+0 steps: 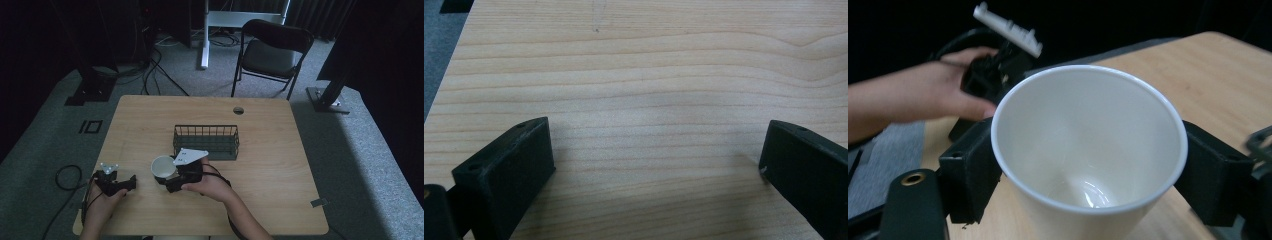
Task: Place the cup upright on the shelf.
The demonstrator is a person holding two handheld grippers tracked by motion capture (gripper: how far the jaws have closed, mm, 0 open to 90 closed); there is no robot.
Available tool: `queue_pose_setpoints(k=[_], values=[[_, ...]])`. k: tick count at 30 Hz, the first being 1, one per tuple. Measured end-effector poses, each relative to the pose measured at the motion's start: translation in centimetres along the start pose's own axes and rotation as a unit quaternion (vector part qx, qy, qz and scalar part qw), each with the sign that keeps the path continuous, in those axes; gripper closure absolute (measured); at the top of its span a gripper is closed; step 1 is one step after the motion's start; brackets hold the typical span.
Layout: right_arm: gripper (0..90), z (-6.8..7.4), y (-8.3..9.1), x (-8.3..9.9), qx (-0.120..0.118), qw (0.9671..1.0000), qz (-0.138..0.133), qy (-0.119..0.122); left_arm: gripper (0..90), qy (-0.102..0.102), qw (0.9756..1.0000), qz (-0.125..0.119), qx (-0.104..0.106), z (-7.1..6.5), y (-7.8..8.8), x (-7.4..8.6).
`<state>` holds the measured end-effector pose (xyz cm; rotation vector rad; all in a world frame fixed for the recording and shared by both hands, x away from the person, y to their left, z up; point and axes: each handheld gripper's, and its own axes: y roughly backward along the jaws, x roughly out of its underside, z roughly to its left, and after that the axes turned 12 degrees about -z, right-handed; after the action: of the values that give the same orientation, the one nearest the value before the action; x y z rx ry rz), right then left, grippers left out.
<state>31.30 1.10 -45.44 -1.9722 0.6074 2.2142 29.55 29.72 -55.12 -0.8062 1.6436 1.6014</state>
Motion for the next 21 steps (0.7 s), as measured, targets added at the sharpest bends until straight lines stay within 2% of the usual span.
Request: queue_pose_setpoints(k=[13, 16, 21], values=[[19.6, -1.5, 2.7, -3.7, 0.028, 0.999, -0.033, 0.01, 1.4, -0.001, 1.0, 0.0, 0.0, 0.0, 0.0, 0.0], [19.6, -2.0, 3.6, -4.9, 0.042, 0.998, -0.045, 0.014, 1.3, 0.0, 1.0, 0.0, 0.0, 0.0, 0.0, 0.0], [19.6, -2.6, 4.3, -5.8, 0.062, 0.9967, -0.05, 0.016, 1.3, -0.001, 1.0, 0.0, 0.0, 0.0, 0.0, 0.0]])
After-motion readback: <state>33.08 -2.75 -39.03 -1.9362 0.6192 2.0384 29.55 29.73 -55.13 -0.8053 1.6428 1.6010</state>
